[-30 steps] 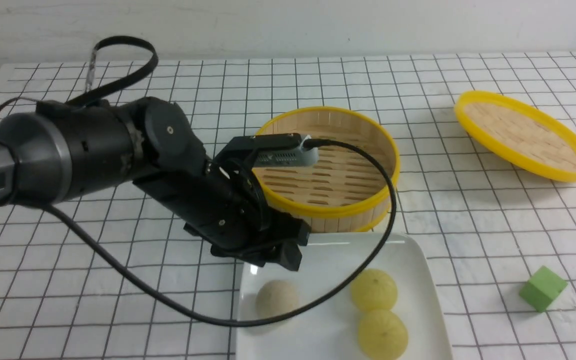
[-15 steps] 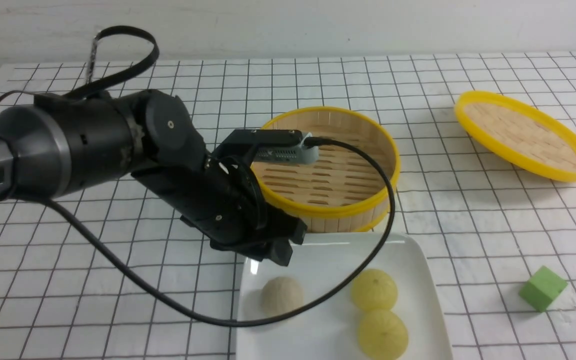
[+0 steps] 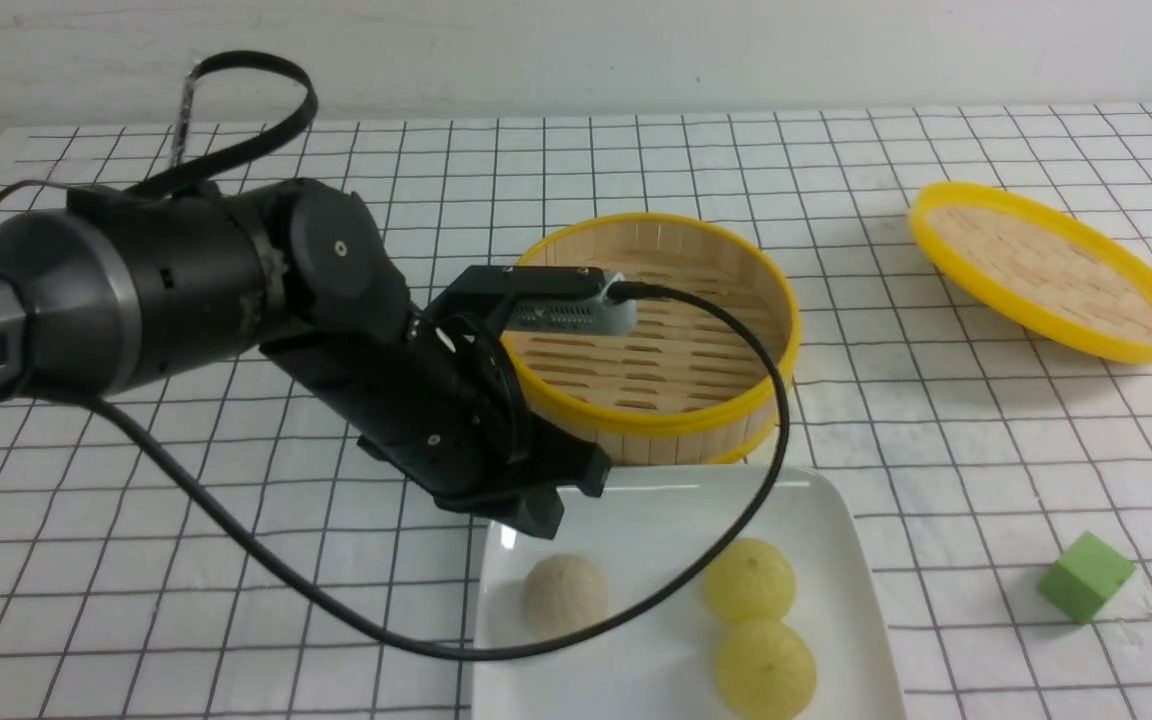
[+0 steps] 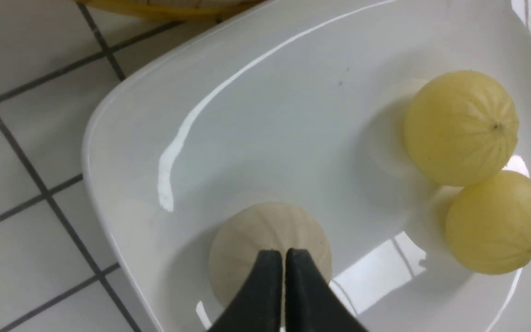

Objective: Put the steamed buns into the plate on the white-black tablecloth.

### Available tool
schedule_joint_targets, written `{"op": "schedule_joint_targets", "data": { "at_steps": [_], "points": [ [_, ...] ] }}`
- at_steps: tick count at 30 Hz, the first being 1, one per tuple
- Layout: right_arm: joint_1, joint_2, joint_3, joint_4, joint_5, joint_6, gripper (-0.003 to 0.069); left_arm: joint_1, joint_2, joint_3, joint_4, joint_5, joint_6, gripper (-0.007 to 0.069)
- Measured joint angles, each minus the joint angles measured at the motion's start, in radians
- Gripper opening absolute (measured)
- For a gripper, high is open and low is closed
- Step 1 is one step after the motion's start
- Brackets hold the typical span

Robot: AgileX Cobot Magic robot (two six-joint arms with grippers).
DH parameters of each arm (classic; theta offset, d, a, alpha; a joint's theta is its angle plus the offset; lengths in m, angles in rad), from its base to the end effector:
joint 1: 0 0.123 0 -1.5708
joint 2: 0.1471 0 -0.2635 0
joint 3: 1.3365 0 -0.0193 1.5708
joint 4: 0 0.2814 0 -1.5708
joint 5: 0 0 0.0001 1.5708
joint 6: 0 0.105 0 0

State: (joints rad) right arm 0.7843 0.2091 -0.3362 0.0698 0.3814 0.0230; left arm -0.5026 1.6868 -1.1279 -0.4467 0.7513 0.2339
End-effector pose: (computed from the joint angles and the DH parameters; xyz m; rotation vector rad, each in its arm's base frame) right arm 0.0883 0.0919 0.2761 -0.6270 1.6695 0.6583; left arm 0.3066 -0.2039 0.1743 0.6384 2.7221 -0.5707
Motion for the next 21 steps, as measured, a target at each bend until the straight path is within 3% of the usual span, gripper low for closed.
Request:
{"op": "schedule_joint_targets", "data": {
  "at_steps": [21],
  "points": [
    [0.000,-0.010,0.002,-0.007,-0.009,-0.007,0.0069,0.000,0.000,0.000,0.011,-0.003,0.000,0.0005]
  ]
}}
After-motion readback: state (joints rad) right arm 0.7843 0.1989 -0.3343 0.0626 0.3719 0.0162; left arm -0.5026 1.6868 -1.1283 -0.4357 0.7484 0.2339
